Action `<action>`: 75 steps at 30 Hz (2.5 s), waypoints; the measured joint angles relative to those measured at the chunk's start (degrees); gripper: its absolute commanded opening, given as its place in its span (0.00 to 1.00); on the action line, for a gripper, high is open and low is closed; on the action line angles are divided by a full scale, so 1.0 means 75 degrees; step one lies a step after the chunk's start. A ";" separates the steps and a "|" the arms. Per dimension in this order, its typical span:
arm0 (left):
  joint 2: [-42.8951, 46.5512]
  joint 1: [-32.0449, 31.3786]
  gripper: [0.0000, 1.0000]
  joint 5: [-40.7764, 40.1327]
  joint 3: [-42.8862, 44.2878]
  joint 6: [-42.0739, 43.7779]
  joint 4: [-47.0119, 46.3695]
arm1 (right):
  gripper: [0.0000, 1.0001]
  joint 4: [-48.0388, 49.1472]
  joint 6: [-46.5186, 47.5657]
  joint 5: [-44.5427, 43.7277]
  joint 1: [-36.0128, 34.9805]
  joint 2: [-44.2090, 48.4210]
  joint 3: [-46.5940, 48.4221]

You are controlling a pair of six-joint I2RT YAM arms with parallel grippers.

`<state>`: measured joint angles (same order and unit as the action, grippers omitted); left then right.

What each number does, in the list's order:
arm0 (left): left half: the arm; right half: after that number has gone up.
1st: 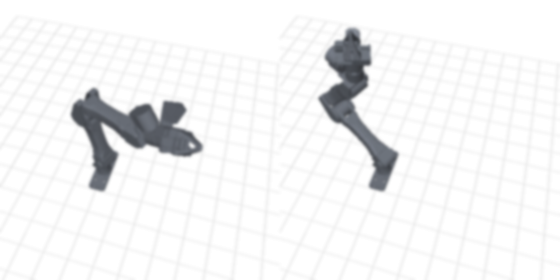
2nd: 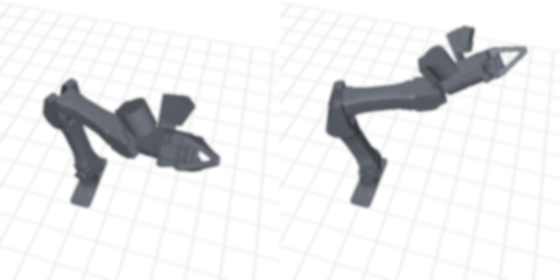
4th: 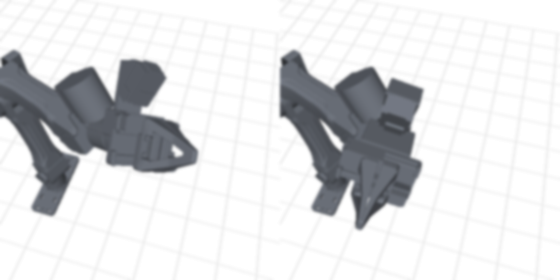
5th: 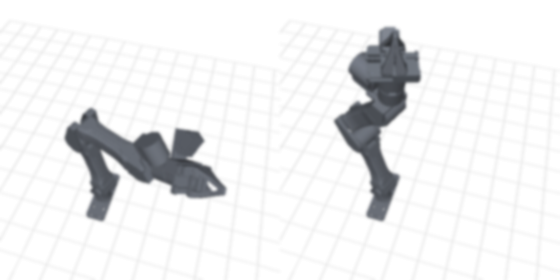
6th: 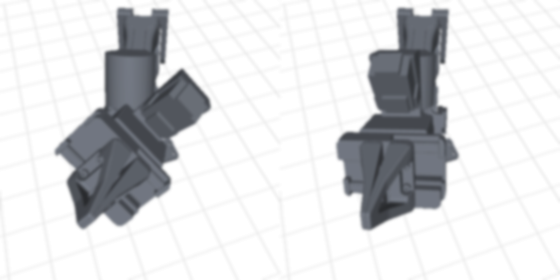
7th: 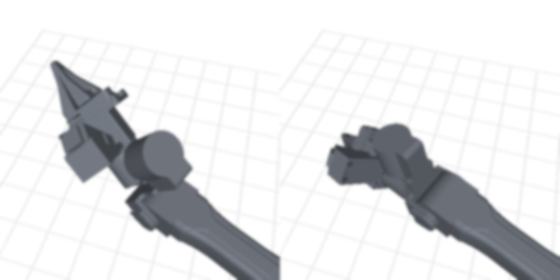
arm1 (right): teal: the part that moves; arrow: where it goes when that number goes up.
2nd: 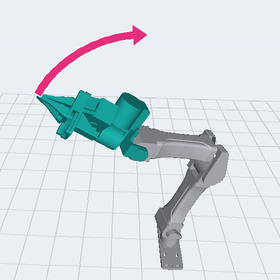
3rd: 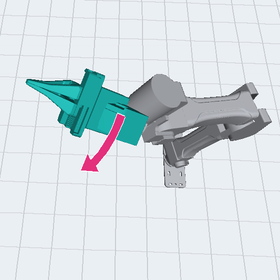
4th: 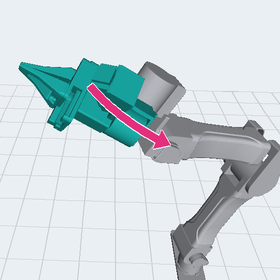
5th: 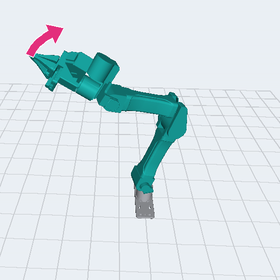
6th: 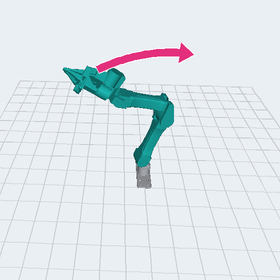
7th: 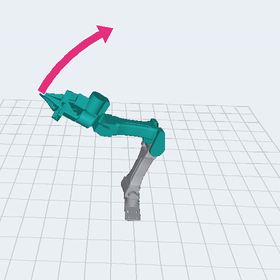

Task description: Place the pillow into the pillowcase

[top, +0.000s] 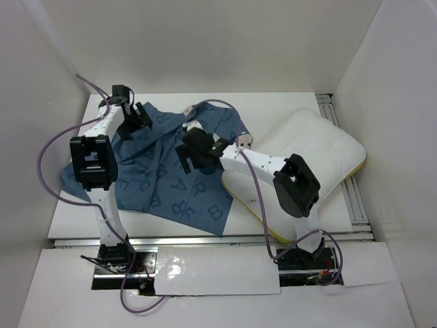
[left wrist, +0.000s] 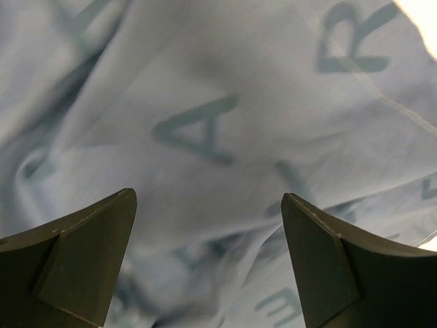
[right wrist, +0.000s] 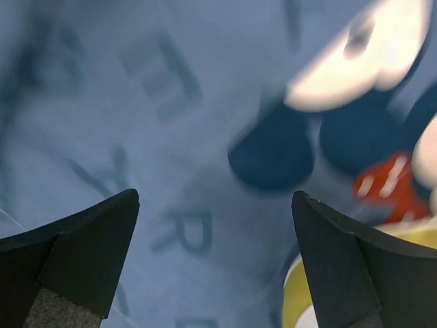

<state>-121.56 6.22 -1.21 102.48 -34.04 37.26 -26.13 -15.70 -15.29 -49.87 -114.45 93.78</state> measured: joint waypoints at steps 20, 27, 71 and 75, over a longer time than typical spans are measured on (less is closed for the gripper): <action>-0.1903 -0.0586 0.00 -0.0708 0.1676 0.0300 0.0105 | 0.98 -0.0102 -0.1387 -0.0198 -0.0440 -0.0157 -0.1629; -0.1912 -0.0303 0.00 -0.0944 0.1658 -0.0125 0.0134 | 0.68 0.0099 -0.1460 0.0245 0.0117 -0.0332 -0.1641; 0.1035 -0.2375 0.67 -0.0644 -0.0093 0.0134 0.0685 | 1.00 -0.1218 -0.0044 -0.0090 0.0764 0.3424 -0.1378; 0.1078 -0.2929 0.67 -0.0624 -0.0749 0.0111 0.0720 | 1.00 -0.2014 -0.0332 -0.0256 0.0697 0.4368 -0.2876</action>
<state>-113.47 -15.75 -5.89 96.86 -33.21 42.65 -41.23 -18.20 -17.21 -44.64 -81.69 72.20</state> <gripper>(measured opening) 0.669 0.997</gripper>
